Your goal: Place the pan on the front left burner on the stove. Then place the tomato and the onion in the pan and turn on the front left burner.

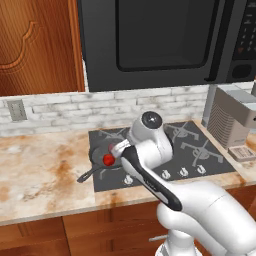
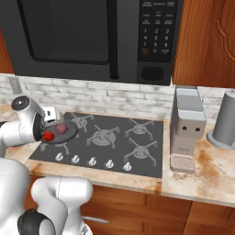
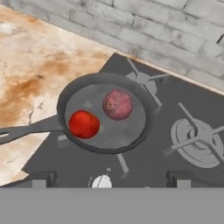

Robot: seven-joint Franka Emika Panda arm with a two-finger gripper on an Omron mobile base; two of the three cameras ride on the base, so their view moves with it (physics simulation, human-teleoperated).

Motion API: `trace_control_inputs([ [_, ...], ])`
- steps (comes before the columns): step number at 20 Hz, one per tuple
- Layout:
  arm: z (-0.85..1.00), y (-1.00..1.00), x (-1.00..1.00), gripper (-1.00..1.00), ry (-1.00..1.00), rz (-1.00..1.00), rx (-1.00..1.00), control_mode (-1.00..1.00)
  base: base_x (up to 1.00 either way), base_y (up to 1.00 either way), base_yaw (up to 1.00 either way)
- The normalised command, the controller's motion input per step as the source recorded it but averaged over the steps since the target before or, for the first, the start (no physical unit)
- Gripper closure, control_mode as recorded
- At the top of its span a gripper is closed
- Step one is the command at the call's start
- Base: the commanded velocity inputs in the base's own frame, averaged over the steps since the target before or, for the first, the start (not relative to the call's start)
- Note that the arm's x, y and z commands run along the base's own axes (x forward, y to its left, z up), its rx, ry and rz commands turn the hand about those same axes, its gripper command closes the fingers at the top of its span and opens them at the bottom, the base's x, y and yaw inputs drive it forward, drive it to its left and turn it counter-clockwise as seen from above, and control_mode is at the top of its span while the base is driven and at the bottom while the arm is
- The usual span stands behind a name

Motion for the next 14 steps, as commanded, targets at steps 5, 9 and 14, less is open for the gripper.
trace_control_inputs([
  [5,0.21,-0.13,-0.20,-1.00,0.15,-0.25,0.06,-1.00,0.00,0.00,0.00],
  [9,0.04,-0.16,-0.43,-1.00,0.14,-0.17,0.10,-1.00,0.00,0.00,0.00],
  [14,-0.07,-0.05,-0.54,-1.00,0.20,-0.12,0.04,-1.00,0.00,0.00,0.00],
])
